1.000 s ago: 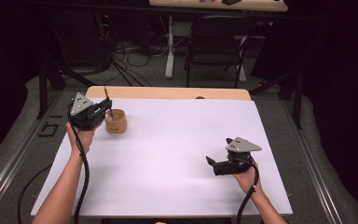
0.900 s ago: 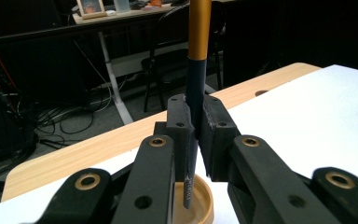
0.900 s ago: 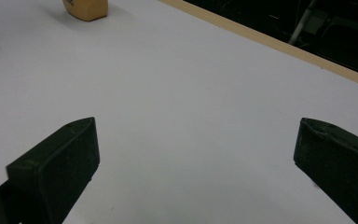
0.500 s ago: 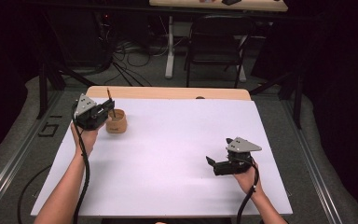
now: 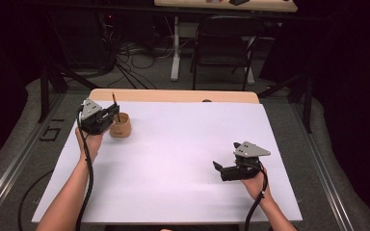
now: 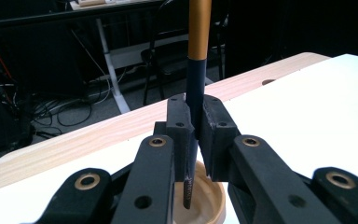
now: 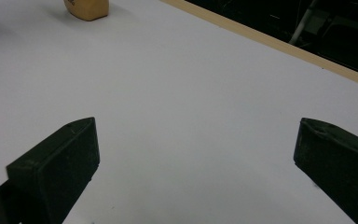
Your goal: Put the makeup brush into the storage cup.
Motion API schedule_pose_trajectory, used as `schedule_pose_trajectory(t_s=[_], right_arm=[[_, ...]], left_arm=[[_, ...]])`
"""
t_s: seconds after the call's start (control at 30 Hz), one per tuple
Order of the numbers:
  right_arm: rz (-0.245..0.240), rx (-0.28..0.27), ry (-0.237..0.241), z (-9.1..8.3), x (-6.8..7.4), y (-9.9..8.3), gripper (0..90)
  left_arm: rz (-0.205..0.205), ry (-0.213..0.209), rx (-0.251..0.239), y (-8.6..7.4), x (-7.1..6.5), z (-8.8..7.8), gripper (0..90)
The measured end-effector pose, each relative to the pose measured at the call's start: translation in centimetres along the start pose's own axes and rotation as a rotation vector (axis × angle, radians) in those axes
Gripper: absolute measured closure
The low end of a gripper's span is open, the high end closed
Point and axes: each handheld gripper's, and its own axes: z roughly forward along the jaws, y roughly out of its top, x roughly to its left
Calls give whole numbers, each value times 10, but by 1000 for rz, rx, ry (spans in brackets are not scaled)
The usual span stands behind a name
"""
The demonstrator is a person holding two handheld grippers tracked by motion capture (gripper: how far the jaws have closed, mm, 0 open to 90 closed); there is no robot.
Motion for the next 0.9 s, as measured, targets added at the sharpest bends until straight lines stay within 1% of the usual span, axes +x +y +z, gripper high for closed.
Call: schedule_pose_trajectory(t_s=[0.07,0.17,0.3,0.33,0.37,0.4,0.47,0.5,0.53,0.57,0.6,0.63,0.67,0.7,0.8,0.9], right_arm=[[-1,-1,0,0,0,0,0],[0,-1,0,0,0,0,0],[-3,-3,2,0,0,0,0],[-4,-2,2,0,0,0,0],[-4,-1,2,0,0,0,0],[-4,-2,2,0,0,0,0],[-3,-3,-1,-1,0,0,0],[-5,-6,-2,-2,-1,1,0],[-5,-9,-4,-2,-1,1,0],[-5,-9,-4,-2,-1,1,0],[-4,-13,-7,-2,-2,1,0],[-5,-14,-9,-3,-2,1,0],[-6,-13,-7,-3,-2,1,0],[-7,-14,-9,-4,-2,1,0],[-9,-20,-12,-4,-2,2,0],[-5,-14,-10,-6,-3,2,0]], left_arm=[[-9,-1,2,-1,1,0,830],[-12,-1,6,-3,0,2,829],[-7,3,20,-4,0,4,829],[-4,11,21,-5,0,4,828],[-6,5,24,-5,1,4,826],[-8,-5,30,-5,2,5,803],[-11,-15,38,-5,2,4,658],[-9,-15,40,-5,2,3,547],[-12,-13,38,-4,1,3,490],[-10,-17,43,-2,1,2,490],[-5,-10,46,-1,0,1,424],[-2,-10,43,-1,-1,0,377],[2,-26,47,0,-2,-2,337],[9,-20,49,1,-3,-3,289],[31,-23,54,3,-6,-8,190],[30,-34,45,4,-9,-14,155]])
